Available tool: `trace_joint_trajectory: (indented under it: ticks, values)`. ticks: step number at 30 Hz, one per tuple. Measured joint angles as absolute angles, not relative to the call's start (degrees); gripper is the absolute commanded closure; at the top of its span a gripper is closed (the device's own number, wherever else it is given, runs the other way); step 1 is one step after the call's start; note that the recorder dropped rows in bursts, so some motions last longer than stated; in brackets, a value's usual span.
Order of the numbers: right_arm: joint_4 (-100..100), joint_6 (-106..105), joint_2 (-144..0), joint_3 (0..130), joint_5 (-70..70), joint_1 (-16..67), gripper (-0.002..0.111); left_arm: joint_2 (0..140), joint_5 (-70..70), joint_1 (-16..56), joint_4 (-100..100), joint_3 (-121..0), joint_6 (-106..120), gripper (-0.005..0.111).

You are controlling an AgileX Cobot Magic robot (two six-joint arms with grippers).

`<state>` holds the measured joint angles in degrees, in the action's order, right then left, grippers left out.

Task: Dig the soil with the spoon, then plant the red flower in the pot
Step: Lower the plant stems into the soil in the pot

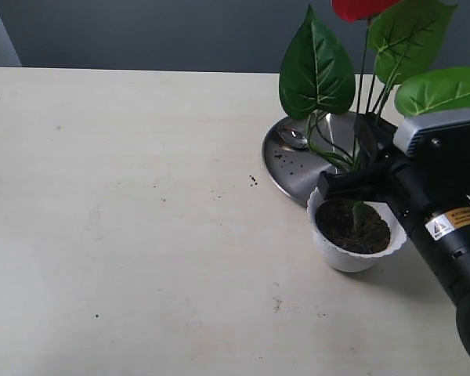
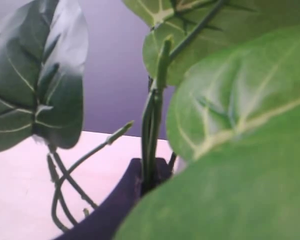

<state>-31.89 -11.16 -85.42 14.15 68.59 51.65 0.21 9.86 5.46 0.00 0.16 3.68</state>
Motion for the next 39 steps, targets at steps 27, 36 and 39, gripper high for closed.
trace_joint_trajectory:
  ticks: [27,36,39]
  values:
    - [-34.8,-26.5,-62.7,16.9,70.0,51.6,0.109,0.2,9.9,5.5,0.0,0.2,3.7,0.106]
    - [-24.7,-15.7,-56.6,0.4,69.4,51.6,0.109,0.2,9.9,5.5,0.0,0.2,3.7,0.106]
    - [-21.2,-14.5,-60.1,0.4,69.5,51.6,0.109,0.2,9.8,5.5,0.0,0.2,3.7,0.106]
